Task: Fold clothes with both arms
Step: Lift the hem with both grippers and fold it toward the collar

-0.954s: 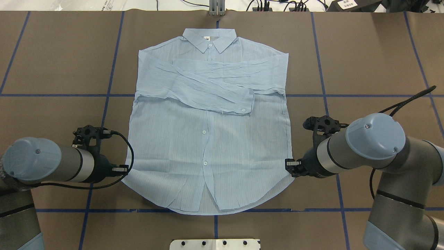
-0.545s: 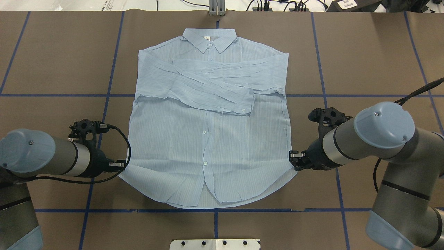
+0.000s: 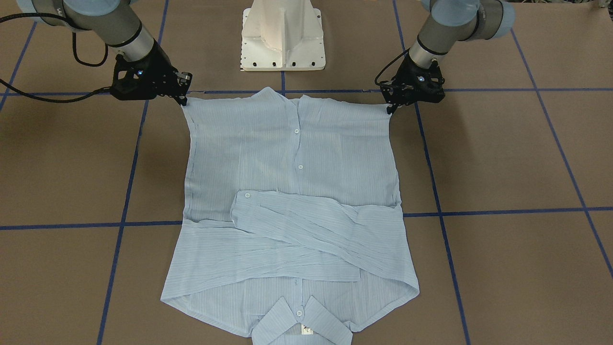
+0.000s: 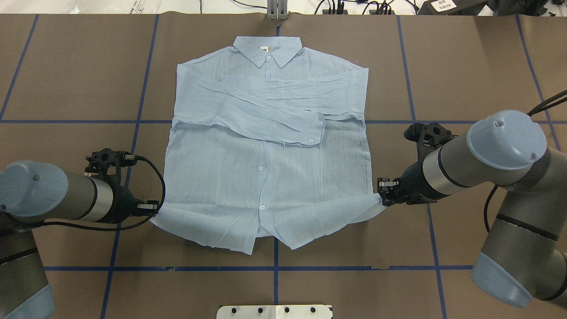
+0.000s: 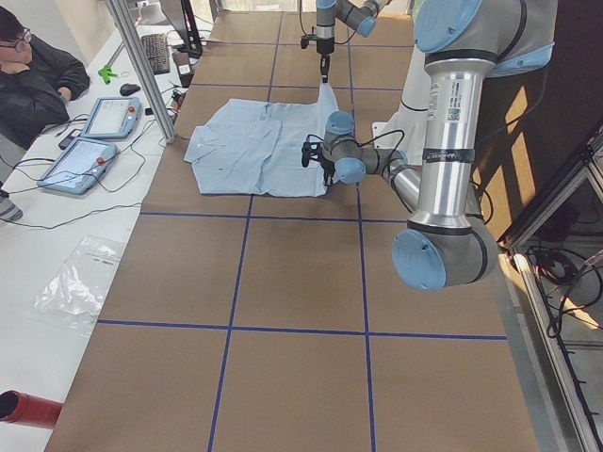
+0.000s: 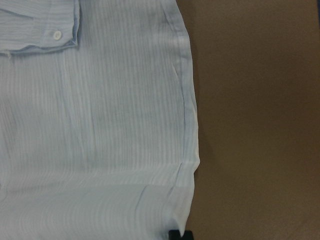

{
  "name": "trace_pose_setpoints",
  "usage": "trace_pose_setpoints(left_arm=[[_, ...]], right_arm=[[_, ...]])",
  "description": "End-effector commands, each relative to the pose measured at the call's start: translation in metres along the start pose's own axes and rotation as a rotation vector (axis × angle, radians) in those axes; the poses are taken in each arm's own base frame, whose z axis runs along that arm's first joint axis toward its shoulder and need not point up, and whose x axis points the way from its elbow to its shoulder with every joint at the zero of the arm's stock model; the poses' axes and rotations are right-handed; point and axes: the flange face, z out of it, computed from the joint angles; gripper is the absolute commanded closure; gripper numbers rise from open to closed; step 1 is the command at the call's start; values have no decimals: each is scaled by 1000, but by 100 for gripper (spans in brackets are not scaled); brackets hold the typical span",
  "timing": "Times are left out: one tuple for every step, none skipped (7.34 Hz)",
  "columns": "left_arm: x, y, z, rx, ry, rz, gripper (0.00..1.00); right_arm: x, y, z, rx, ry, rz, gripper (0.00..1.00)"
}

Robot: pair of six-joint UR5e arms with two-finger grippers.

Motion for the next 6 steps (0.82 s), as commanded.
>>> trace_pose_setpoints(left_arm=[[-2, -3, -1, 6, -2, 6, 100], [-4, -9, -5, 17, 0, -1, 100], [-1, -17, -11, 35, 11, -6, 100], [3, -31, -20, 58, 25, -16, 100], [5, -45, -31, 71, 47, -27, 100], [15, -68, -48, 112, 75, -39, 100]], right_arm=[[2, -4, -1, 6, 1, 4, 100], [1, -7, -4, 11, -2, 6, 100], [4, -12, -8, 24, -4, 13, 100], [1, -21, -15, 43, -14, 6, 100], [-7, -33, -20, 64, -26, 4, 100], [-17, -46, -25, 85, -40, 9, 100]])
